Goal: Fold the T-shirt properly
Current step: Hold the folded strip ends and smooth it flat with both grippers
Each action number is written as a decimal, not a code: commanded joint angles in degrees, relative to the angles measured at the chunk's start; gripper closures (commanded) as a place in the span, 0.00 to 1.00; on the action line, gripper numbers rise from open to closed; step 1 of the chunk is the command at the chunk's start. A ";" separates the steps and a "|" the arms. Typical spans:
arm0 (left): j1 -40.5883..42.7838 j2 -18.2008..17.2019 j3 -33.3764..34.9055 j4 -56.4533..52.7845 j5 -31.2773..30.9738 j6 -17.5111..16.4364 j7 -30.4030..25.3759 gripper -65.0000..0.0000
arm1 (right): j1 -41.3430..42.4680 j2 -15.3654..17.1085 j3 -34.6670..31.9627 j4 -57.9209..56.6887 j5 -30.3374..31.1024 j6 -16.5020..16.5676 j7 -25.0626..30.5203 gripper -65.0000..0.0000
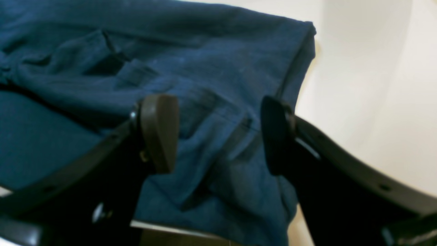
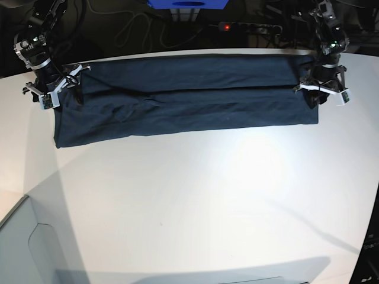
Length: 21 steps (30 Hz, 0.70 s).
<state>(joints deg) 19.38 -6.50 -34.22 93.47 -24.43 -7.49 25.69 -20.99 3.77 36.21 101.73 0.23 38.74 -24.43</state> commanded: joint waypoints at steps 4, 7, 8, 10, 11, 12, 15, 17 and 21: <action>2.21 -0.31 -0.46 4.77 -0.41 0.06 -1.47 0.71 | 0.03 0.58 0.23 1.08 0.96 1.26 1.26 0.44; 3.96 -0.22 -0.46 8.64 -0.41 0.06 -1.47 0.71 | 0.03 0.58 0.23 1.08 0.96 1.26 1.26 0.44; 4.40 -0.22 -0.46 9.61 -0.41 0.06 -1.47 0.71 | 0.03 0.58 0.23 1.08 0.96 1.26 1.26 0.44; 4.84 -0.22 -0.64 10.57 -0.50 0.06 -1.47 0.71 | 0.03 0.58 0.23 1.08 0.96 1.26 1.26 0.44; 4.67 -0.22 -1.34 10.57 -0.50 0.06 -1.47 0.71 | 0.03 0.58 0.23 1.08 0.96 1.26 1.26 0.44; 4.32 -0.22 -2.22 10.13 -0.50 -0.12 -1.30 0.71 | 0.03 0.49 0.23 1.08 0.96 1.26 1.26 0.44; 2.12 -0.31 -2.75 5.56 -0.50 -0.21 -1.12 0.71 | 0.03 0.41 0.23 1.08 0.96 1.26 1.26 0.44; 0.89 -0.49 -2.75 1.87 -0.50 -0.29 -1.12 0.71 | -0.06 0.32 0.23 1.08 0.96 1.26 1.26 0.44; -0.17 -0.75 -2.49 -2.35 -0.50 -0.29 -1.39 0.71 | -0.06 0.32 0.23 1.08 0.96 1.26 1.26 0.44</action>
<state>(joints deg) 19.14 -6.55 -36.45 90.37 -24.62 -7.92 25.36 -21.12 3.49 36.21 101.73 0.23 38.74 -24.45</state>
